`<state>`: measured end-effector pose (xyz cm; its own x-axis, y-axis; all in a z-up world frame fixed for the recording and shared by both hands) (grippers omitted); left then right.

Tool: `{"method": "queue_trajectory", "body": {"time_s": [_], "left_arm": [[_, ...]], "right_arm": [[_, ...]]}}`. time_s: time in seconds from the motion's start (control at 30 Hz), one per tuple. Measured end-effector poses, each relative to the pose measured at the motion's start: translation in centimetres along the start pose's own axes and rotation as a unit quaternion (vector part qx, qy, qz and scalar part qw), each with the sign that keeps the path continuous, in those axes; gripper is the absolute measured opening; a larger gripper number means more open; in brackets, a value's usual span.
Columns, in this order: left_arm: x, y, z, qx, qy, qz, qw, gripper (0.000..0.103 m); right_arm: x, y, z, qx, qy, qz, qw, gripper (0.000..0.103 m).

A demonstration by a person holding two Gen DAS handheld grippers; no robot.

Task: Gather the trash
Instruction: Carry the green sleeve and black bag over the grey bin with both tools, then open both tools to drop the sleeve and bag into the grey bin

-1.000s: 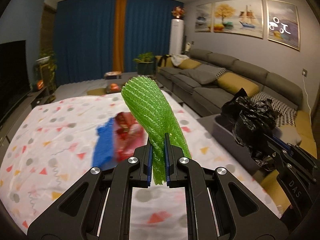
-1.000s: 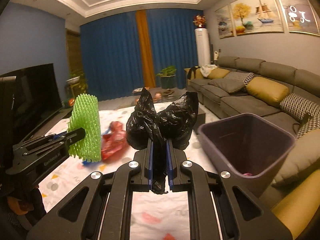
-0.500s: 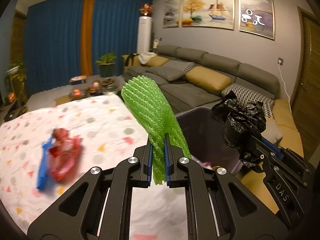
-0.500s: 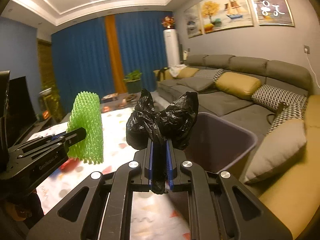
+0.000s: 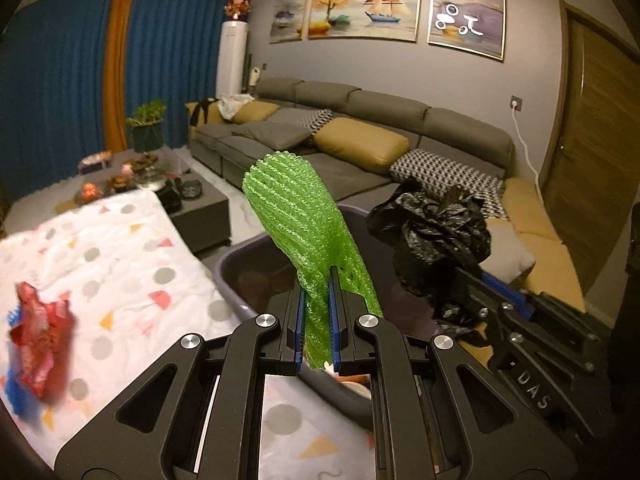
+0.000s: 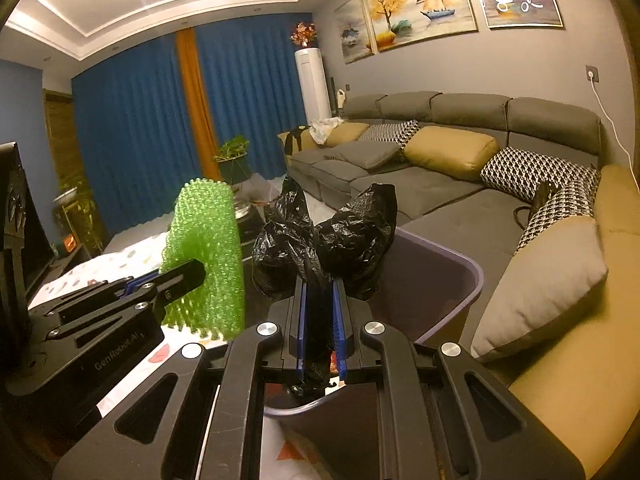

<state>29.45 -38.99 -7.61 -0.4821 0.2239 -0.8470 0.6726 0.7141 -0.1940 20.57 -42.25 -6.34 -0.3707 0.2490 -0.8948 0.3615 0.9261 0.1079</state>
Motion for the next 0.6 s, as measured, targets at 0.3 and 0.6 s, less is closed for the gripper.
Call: {"method": "queue_trajectory", "body": {"time_s": [0.3, 0.6], "left_arm": [[0.9, -0.7, 2.5, 0.027, 0.018, -0.001, 0.9995, 0.01], [1.5, -0.5, 3.7, 0.046, 0.034, -0.018, 0.9982, 0.048]], "right_arm": [[-0.2, -0.3, 1.6, 0.006, 0.015, 0.003, 1.0, 0.013], [0.0, -1.0, 2.8, 0.005, 0.03, 0.018, 0.999, 0.019]]}}
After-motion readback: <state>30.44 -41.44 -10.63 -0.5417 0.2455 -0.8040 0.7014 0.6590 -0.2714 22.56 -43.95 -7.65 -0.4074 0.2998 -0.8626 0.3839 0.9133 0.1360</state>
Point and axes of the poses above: each gripper's, at about its wrist camera, not at the fingertips, and z roughly the way its jaws point, y to its left, x to its underside, the point moved 10 cm from there along z, roughly the way its jaws point, and after that the axes turned 4 degrees about -z, right-handed, at the moved point
